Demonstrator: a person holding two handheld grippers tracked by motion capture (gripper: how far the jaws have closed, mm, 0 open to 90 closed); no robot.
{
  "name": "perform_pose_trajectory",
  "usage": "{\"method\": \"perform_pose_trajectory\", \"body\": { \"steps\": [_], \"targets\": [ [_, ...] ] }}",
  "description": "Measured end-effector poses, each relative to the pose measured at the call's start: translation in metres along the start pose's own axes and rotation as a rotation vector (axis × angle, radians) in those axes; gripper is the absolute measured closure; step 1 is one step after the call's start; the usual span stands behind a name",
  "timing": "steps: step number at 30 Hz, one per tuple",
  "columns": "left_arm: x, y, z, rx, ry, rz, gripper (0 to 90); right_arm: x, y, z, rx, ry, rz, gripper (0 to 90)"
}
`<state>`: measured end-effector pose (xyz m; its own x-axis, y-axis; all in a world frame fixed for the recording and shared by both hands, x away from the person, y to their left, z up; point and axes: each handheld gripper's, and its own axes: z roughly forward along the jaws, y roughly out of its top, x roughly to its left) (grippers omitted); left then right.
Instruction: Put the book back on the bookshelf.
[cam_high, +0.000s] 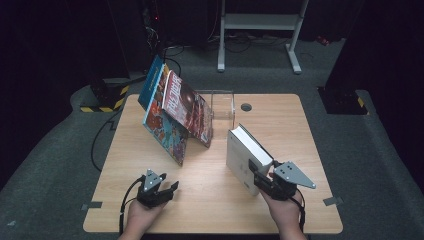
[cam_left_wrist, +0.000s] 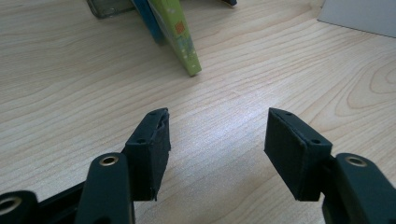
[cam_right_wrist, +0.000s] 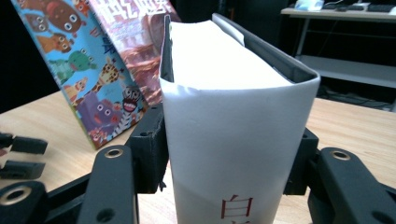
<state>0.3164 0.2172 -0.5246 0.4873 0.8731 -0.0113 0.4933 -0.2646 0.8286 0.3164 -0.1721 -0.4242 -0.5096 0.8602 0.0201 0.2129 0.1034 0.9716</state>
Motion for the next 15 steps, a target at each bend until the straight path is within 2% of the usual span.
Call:
{"method": "perform_pose_trajectory", "body": {
  "steps": [2, 6, 15],
  "targets": [
    [-0.0001, -0.0001, -0.0001, 0.000, 0.000, 0.001, 40.4, -0.0002, -0.0009, 0.0002, -0.005, 0.003, 0.010, 46.6],
    [-0.0001, -0.0002, -0.0001, -0.002, 0.001, 0.001, 40.4, 0.0011, -0.0027, -0.0006, -0.016, 0.010, -0.007, 48.4],
    [-0.0004, -0.0003, -0.0001, -0.002, 0.001, 0.004, 40.6, 0.0023, 0.0017, -0.0014, 0.026, 0.021, -0.023, 52.2]
  ]
}}
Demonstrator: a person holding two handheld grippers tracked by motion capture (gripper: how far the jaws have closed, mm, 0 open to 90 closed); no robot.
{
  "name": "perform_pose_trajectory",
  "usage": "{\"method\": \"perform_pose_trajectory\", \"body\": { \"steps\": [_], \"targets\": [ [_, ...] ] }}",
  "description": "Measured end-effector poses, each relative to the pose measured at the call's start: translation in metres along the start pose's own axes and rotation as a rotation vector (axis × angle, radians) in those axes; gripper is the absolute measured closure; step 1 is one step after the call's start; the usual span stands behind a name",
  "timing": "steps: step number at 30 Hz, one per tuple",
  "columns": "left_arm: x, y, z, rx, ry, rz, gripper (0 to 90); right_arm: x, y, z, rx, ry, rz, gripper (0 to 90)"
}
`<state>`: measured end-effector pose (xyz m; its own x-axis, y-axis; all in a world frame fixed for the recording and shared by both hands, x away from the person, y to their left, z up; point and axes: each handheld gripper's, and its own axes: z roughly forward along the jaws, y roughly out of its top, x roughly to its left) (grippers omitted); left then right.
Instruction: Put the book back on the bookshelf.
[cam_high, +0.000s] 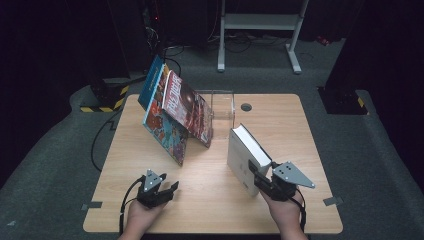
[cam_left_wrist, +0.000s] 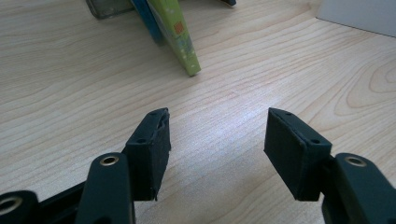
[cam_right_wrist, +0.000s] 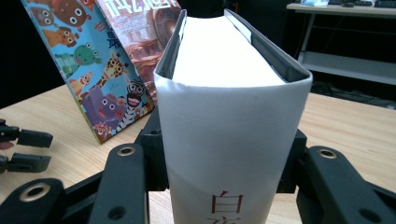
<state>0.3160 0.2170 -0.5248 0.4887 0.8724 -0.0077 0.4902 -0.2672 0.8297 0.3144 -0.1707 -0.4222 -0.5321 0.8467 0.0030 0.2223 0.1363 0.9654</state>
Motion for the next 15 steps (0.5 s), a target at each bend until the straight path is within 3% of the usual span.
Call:
{"method": "perform_pose_trajectory", "body": {
  "steps": [15],
  "targets": [
    [-0.0005, 0.0000, -0.0001, 0.002, 0.000, 0.002, 40.6, 0.0051, 0.0009, -0.0007, 0.007, -0.020, -0.002, 54.0]
  ]
}}
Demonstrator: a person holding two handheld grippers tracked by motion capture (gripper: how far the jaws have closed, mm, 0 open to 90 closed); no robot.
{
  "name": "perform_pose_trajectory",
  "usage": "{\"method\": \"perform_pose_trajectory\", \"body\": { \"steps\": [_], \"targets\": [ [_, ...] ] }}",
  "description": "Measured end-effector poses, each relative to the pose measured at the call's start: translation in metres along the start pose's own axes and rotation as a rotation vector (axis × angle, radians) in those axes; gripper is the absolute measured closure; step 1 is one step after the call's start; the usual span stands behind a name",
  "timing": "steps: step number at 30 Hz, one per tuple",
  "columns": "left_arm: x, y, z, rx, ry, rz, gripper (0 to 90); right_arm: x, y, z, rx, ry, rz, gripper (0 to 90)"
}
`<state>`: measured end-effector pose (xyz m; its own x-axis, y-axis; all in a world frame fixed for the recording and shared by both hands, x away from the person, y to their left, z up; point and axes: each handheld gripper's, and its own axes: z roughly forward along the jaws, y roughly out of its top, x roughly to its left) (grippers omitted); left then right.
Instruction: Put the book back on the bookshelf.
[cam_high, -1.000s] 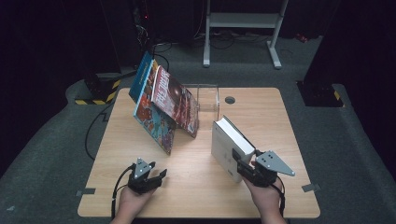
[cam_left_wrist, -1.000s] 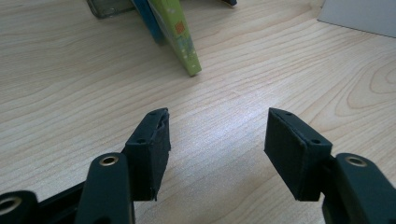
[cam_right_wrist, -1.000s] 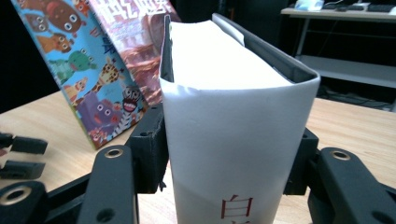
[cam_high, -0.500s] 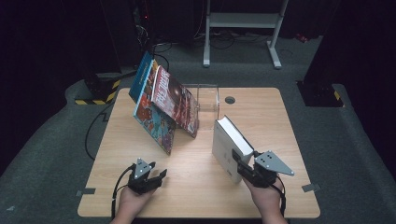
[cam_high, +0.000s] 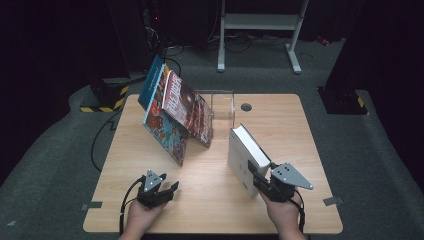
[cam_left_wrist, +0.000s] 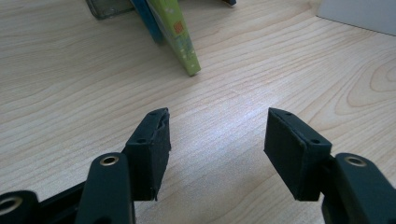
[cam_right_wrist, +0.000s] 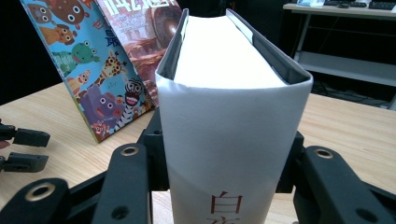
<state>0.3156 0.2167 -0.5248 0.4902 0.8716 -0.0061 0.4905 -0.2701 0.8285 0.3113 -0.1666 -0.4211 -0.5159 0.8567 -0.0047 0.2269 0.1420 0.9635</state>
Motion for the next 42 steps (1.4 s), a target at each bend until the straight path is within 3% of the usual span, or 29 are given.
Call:
{"method": "perform_pose_trajectory", "body": {
  "steps": [14, 20, 31, 42],
  "targets": [
    [0.000, 0.000, 0.000, 0.000, -0.002, 0.002, 40.9, 0.002, 0.006, 0.004, 0.004, -0.018, 0.017, 54.5],
    [0.000, 0.000, 0.000, 0.002, -0.001, 0.004, 40.9, 0.001, 0.021, 0.016, 0.018, -0.013, 0.010, 54.7],
    [0.001, 0.000, 0.000, 0.000, -0.001, 0.005, 41.1, 0.004, 0.056, 0.056, -0.015, -0.048, 0.019, 54.6],
    [0.001, -0.001, -0.001, -0.005, -0.010, 0.002, 41.5, 0.007, 0.069, 0.102, -0.010, -0.079, 0.051, 54.5]
  ]
}}
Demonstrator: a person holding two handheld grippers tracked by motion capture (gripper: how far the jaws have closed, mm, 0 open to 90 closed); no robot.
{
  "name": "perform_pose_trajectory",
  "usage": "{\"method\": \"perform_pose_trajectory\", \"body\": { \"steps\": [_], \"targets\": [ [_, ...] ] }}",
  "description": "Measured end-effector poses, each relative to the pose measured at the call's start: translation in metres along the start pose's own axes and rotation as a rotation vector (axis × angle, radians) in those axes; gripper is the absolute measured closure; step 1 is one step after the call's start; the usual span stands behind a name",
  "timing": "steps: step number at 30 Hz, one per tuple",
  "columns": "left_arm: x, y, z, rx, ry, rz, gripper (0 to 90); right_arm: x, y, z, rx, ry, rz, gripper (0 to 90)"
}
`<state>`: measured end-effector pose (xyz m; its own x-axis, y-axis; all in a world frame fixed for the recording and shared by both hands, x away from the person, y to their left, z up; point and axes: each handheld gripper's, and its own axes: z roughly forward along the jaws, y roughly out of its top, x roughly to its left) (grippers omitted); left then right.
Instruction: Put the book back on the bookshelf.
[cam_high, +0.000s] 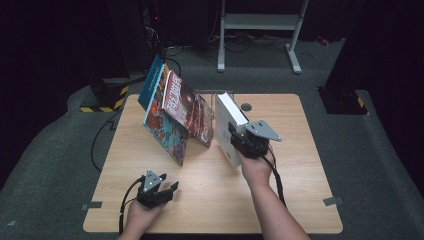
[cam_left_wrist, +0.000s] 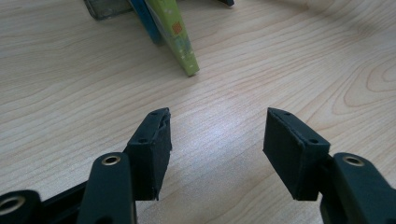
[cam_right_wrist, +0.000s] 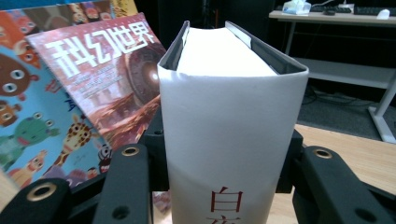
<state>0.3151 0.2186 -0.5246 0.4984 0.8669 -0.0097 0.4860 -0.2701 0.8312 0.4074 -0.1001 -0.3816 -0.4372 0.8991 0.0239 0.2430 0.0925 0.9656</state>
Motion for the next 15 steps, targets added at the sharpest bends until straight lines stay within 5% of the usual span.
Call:
{"method": "perform_pose_trajectory", "body": {
  "steps": [15],
  "targets": [
    [0.000, -0.001, -0.001, -0.007, -0.010, -0.008, 41.7, 0.002, 0.008, 0.045, 0.028, -0.060, 0.009, 54.4]
  ]
}}
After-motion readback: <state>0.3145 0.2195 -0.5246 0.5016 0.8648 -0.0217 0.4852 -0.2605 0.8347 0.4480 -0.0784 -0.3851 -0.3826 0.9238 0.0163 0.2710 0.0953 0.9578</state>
